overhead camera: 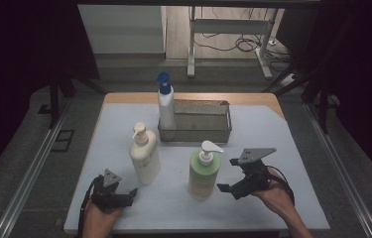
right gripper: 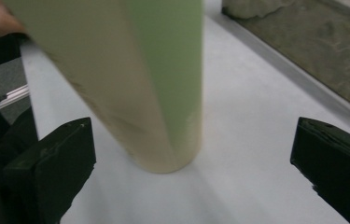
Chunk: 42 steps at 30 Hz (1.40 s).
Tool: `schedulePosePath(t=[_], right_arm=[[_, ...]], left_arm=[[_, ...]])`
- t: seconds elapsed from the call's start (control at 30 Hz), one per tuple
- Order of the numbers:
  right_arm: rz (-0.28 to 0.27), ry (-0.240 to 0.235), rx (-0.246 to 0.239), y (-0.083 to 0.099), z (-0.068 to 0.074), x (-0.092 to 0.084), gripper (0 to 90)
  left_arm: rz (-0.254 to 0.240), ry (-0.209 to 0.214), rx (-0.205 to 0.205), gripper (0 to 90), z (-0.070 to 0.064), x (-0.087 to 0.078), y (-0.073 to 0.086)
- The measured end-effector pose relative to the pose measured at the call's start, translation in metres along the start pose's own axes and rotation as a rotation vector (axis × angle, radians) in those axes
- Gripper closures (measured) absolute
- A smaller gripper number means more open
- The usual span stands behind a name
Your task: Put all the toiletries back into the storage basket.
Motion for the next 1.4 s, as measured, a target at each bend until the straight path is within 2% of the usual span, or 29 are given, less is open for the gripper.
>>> schedulePosePath(t=[0.07, 0.2, 0.3, 0.57, 0.7, 0.87, 1.0, 1.2, 1.4], right_arm=[[0.003, -0.007, 0.001, -0.002, 0.005, 0.001, 1.9], [0.006, -0.009, -0.030, -0.007, 0.016, 0.005, 2.0], [0.002, -0.013, -0.021, -0.013, 0.022, 0.008, 2.6], [0.000, 0.015, -0.042, -0.026, 0.030, 0.021, 3.0], [-0.002, 0.031, -0.060, -0.030, 0.032, 0.027, 3.0], [-0.006, 0.080, -0.095, -0.035, 0.033, 0.033, 4.8], [-0.017, 0.102, -0.103, -0.038, 0.031, 0.037, 7.3], [-0.031, 0.114, -0.105, -0.041, 0.029, 0.042, 9.7], [-0.037, 0.126, -0.084, -0.041, 0.030, 0.043, 11.4]], left_arm=[[0.000, 0.000, 0.000, 10.8, 0.000, 0.000, 0.000], [0.000, 0.000, 0.000, 10.8, 0.000, 0.000, 0.000], [0.000, 0.000, 0.000, 10.8, 0.000, 0.000, 0.000], [0.003, 0.001, 0.000, 10.7, 0.000, 0.000, 0.000], [0.003, 0.001, 0.001, 10.8, 0.000, 0.000, 0.000], [0.003, 0.001, 0.000, 10.8, 0.000, 0.000, 0.000], [0.003, 0.002, 0.000, 10.8, 0.000, 0.000, 0.000], [0.003, 0.002, 0.001, 10.8, 0.000, 0.000, 0.000], [0.003, 0.002, 0.000, 10.7, 0.000, 0.000, 0.000]])
Point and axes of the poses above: each handheld gripper's, and its own axes: x roughly forward along the jaws, y roughly out of its underside, z roughly to its left, the point moved 7 cm from there along x, roughly forward along the jaws, and after that the axes turned 10 degrees about -y, right-handed, at the moved point
